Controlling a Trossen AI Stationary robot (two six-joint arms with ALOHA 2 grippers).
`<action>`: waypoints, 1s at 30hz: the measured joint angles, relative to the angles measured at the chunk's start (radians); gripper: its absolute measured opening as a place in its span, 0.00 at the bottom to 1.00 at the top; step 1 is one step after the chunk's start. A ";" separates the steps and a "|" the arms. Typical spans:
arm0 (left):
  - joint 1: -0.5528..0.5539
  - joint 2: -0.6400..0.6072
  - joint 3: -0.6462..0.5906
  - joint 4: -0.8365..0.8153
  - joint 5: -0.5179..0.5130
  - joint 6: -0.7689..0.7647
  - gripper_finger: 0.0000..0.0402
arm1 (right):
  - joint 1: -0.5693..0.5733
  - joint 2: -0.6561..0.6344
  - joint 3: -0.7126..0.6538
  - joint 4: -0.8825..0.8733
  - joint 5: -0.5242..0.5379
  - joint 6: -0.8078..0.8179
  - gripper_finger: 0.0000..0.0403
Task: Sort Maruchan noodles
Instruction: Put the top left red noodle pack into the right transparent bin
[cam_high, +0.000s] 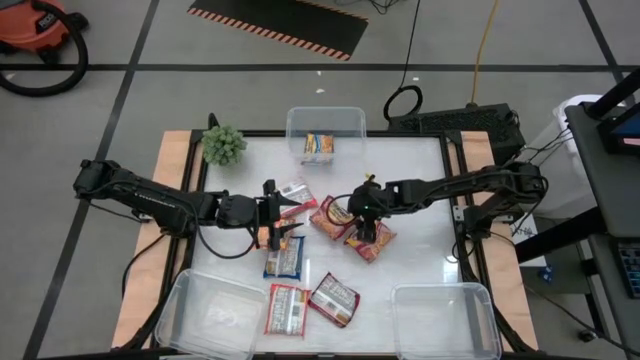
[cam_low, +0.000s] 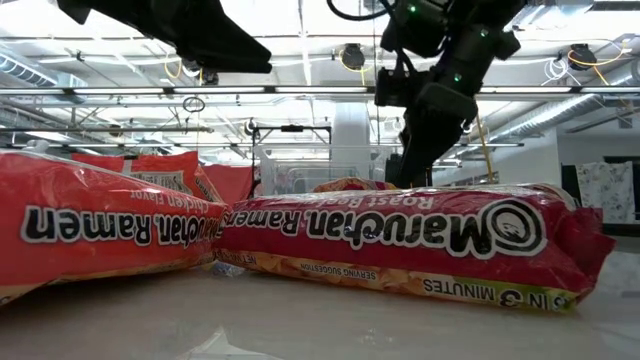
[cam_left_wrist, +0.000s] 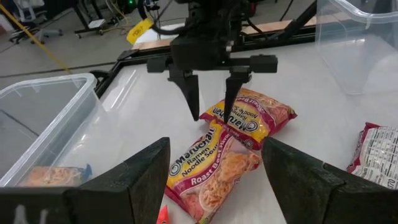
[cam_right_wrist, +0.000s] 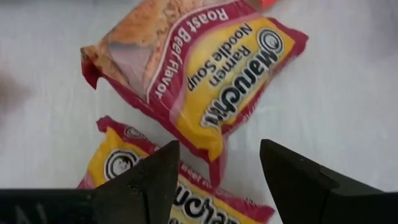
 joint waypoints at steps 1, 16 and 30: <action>0.000 0.000 0.000 0.000 0.000 0.009 0.64 | 0.000 0.000 -0.015 0.030 0.000 -0.003 0.53; 0.028 0.000 0.000 0.000 0.000 0.044 0.64 | -0.058 0.000 -0.137 0.214 -0.120 -0.018 0.53; 0.040 0.000 0.000 0.000 0.000 0.041 0.64 | -0.099 0.000 -0.164 0.288 -0.135 -0.038 0.31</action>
